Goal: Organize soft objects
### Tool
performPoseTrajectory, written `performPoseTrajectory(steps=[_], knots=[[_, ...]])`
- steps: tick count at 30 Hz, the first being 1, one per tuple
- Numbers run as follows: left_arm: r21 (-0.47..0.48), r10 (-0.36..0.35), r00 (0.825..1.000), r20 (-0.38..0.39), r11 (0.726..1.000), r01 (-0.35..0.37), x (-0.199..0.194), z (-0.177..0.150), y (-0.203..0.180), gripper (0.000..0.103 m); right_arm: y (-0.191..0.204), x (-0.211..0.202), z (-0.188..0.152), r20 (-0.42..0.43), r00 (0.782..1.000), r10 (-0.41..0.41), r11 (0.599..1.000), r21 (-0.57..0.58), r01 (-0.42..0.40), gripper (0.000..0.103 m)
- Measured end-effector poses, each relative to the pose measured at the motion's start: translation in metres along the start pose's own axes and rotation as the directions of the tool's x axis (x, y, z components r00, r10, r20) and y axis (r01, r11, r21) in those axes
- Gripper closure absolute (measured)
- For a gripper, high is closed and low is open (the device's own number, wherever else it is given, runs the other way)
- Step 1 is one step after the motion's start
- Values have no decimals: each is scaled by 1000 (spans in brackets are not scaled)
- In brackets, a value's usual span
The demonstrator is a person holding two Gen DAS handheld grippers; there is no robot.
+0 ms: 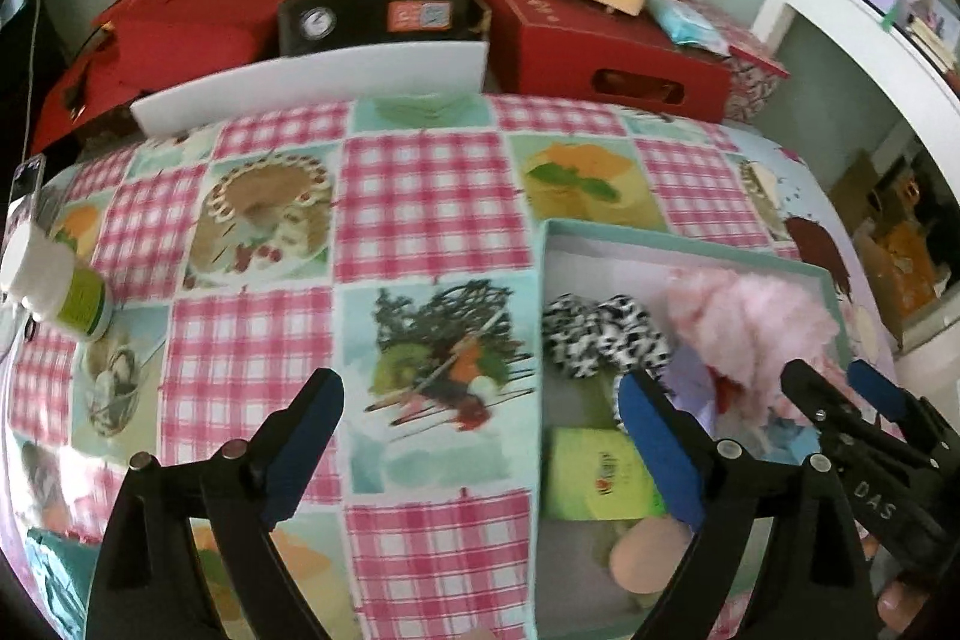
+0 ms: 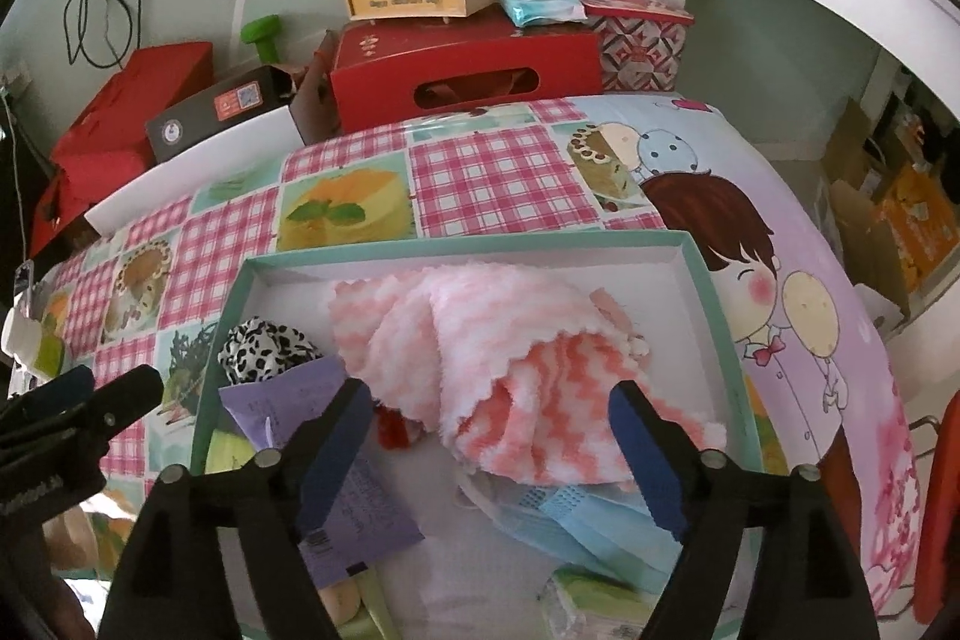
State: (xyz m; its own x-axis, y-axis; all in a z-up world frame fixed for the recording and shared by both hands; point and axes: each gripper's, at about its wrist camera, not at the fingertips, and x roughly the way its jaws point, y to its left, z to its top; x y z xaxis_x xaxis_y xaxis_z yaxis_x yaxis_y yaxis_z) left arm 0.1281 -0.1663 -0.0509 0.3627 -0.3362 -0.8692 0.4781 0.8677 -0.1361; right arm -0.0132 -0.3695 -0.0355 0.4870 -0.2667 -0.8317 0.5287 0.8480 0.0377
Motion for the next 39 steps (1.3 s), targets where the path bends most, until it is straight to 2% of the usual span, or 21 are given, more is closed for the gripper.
performPoseTrajectory(steps=[4, 7, 11, 23, 30, 34, 39], knots=[[-31, 41, 999, 9, 999, -40, -3, -4, 11, 9, 8, 0, -1, 2, 1000, -2, 999, -32, 2, 12], [-54, 78, 997, 14, 996, -77, -7, -8, 21, 3, 14, -1, -2, 9, 1000, 1, 999, -49, -1, 6], [-74, 102, 995, 10, 992, -101, -13, -14, 30, 2, 21, -9, -3, 31, 999, 15, 999, -48, -14, 3], [-90, 160, 987, -35, 983, -162, -26, -45, 46, 2, 57, -21, -26, -7, 998, 67, 989, -129, -67, 2], [-107, 235, 970, -66, 964, -242, -35, -67, 59, 2, 73, -30, -43, -42, 995, 95, 982, -162, -101, 2], [-118, 252, 965, -73, 958, -259, -42, -75, 63, 2, 76, -30, -57, -84, 992, 89, 979, -175, -103, 2], [-117, 276, 957, -93, 951, -286, -46, -86, 63, 2, 75, -36, -66, -94, 990, 100, 980, -160, -115, 2]])
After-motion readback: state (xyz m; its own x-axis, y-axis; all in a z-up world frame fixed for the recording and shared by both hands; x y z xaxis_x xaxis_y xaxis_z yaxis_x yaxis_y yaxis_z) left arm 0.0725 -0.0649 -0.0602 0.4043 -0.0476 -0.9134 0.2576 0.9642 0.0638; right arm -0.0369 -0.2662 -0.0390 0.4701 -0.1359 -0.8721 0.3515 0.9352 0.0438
